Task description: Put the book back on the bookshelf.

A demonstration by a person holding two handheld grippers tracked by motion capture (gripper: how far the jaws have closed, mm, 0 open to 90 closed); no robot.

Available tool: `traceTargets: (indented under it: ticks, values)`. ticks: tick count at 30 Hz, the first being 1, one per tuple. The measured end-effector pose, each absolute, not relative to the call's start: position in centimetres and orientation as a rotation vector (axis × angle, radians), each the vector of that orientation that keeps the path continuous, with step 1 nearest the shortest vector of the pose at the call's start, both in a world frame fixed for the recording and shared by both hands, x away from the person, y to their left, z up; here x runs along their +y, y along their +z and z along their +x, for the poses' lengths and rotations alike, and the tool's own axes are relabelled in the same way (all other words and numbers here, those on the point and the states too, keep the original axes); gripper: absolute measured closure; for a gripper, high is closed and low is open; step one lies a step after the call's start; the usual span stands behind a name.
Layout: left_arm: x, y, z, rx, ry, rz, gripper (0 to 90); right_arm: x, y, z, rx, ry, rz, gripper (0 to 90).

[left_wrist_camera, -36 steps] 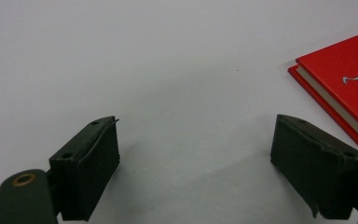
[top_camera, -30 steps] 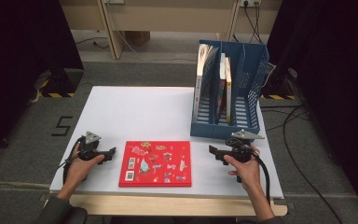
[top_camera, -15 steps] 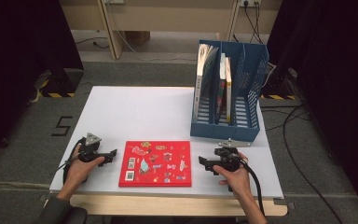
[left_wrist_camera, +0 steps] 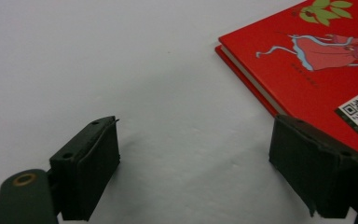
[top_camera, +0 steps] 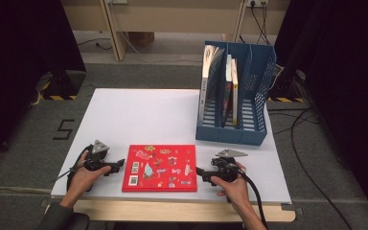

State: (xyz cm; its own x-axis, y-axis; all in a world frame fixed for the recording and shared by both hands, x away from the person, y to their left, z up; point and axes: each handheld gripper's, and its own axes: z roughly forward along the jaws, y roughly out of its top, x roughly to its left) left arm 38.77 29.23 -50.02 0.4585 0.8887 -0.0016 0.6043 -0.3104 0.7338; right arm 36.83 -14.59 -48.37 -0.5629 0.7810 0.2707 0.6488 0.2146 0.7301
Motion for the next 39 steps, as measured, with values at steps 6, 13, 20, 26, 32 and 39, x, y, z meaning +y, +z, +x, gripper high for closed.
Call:
traceTargets:
  ticks: [6, 13, 20, 26, 32, 39]
  values:
    - [28.8, -50.0, 38.5, 1.220, 0.506, 2.051, 15.3, -13.3, -49.1, 36.5, 2.385, 1.259, 1.359, 18.2]
    - [28.4, -49.6, 38.0, 1.194, 0.487, 2.073, 26.2, -12.8, -49.1, 36.4, 2.398, 1.265, 1.344, 18.3]
    - [27.3, -49.3, 36.8, 1.140, 0.459, 2.101, 49.7, -12.7, -49.2, 36.5, 2.386, 1.263, 1.355, 18.7]
    - [25.8, -49.4, 35.9, 1.071, 0.403, 2.135, 33.4, -13.0, -49.2, 36.7, 2.367, 1.261, 1.375, 19.1]
    - [24.5, -49.6, 35.4, 1.010, 0.371, 2.170, 15.7, -13.3, -49.2, 36.8, 2.327, 1.261, 1.422, 18.4]
    - [24.2, -49.6, 35.4, 1.009, 0.370, 2.169, 15.5, -13.5, -49.3, 36.7, 2.269, 1.281, 1.491, 18.2]
